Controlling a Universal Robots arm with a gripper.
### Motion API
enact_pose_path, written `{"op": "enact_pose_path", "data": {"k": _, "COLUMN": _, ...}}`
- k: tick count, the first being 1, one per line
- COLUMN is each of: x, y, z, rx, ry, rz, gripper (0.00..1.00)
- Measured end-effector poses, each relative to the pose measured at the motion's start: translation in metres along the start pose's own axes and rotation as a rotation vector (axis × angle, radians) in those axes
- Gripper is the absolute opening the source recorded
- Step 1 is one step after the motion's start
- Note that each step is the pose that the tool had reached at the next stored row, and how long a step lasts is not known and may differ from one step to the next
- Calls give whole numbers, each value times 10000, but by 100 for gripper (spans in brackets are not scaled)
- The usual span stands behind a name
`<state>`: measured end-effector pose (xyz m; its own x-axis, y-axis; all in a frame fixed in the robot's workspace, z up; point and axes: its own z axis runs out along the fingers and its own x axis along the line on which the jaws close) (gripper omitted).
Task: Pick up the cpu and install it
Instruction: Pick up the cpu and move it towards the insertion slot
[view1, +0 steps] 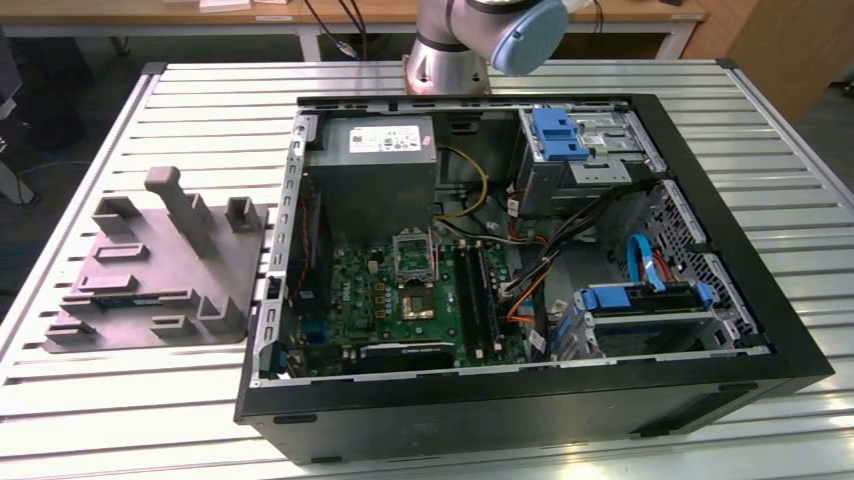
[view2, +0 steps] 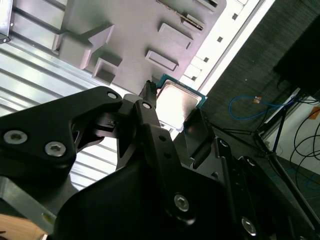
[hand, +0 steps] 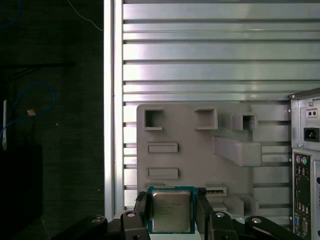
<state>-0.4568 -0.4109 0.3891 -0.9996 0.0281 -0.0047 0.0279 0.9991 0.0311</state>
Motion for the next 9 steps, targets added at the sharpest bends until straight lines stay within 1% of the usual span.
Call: {"op": "enact_pose_path", "data": {"k": 9, "x": -37, "y": 1, "z": 1, "rx": 0, "ry": 0, "rz": 0, "gripper": 47}}
